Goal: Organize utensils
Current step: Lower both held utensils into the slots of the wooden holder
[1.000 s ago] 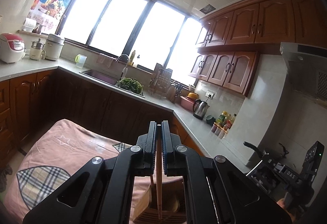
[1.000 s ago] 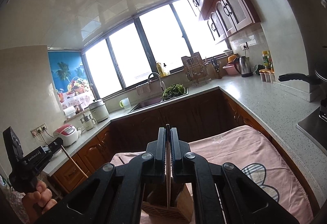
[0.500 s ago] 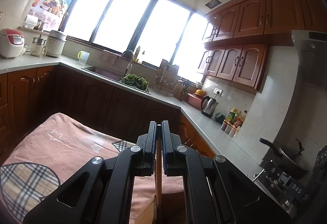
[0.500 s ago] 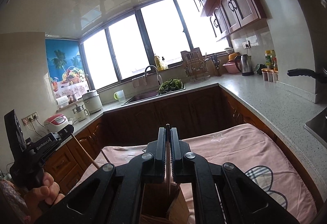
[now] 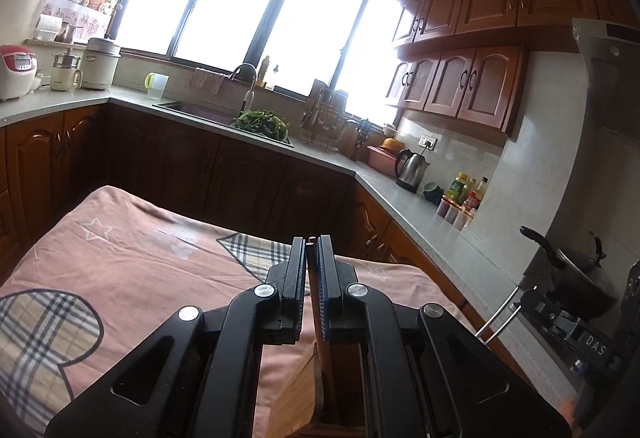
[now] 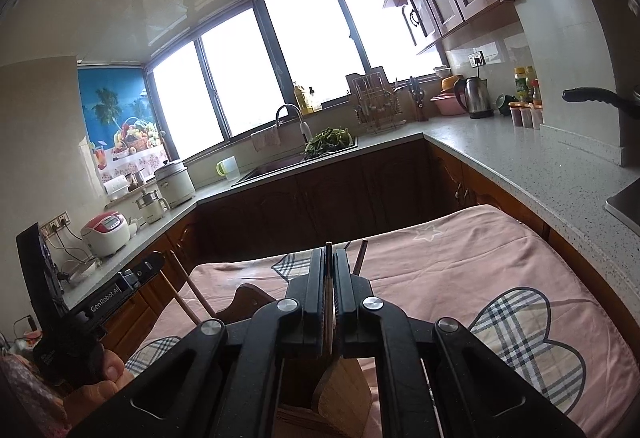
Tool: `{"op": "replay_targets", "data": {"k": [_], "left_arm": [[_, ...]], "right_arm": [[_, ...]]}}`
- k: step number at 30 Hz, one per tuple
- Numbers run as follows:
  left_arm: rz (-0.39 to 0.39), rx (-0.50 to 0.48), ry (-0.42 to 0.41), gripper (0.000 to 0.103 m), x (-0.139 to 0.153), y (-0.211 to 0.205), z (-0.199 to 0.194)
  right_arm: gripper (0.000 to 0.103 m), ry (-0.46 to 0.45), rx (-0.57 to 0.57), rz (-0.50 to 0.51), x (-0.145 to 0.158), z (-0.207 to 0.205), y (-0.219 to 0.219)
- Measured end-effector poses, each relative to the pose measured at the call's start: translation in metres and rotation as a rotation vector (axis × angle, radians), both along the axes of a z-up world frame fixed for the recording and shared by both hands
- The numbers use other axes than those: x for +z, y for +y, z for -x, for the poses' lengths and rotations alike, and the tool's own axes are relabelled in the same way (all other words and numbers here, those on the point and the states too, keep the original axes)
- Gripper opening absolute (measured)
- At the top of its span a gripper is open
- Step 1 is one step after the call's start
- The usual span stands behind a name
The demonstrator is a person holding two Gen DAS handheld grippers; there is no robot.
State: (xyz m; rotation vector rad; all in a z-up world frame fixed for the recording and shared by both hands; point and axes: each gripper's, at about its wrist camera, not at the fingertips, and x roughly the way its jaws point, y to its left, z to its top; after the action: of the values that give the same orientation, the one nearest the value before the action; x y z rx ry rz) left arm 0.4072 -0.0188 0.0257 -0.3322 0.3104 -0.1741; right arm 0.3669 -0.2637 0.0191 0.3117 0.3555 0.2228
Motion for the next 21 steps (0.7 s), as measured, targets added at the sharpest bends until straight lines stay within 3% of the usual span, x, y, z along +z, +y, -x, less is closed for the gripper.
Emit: {"op": "replay_targets", "data": {"k": [14, 18, 21], "left_arm": [[-0.022, -0.015, 0.043, 0.005, 0.0013, -0.0049, -0.0044], [-0.027, -0.021, 0.052, 0.005, 0.0026, -0.0051, -0.0032], [-0.025, -0.026, 0.06, 0.015, 0.0039, -0.0034, -0.0004]], "right_arm": [[0.005, 0.049, 0.006, -0.03, -0.0031, -0.0073, -0.009], [0.009, 0.054, 0.009, -0.034, -0.0017, -0.007, -0.0078], [0.013, 0.052, 0.008, -0.047, 0.0003, -0.0044, -0.0096]]}}
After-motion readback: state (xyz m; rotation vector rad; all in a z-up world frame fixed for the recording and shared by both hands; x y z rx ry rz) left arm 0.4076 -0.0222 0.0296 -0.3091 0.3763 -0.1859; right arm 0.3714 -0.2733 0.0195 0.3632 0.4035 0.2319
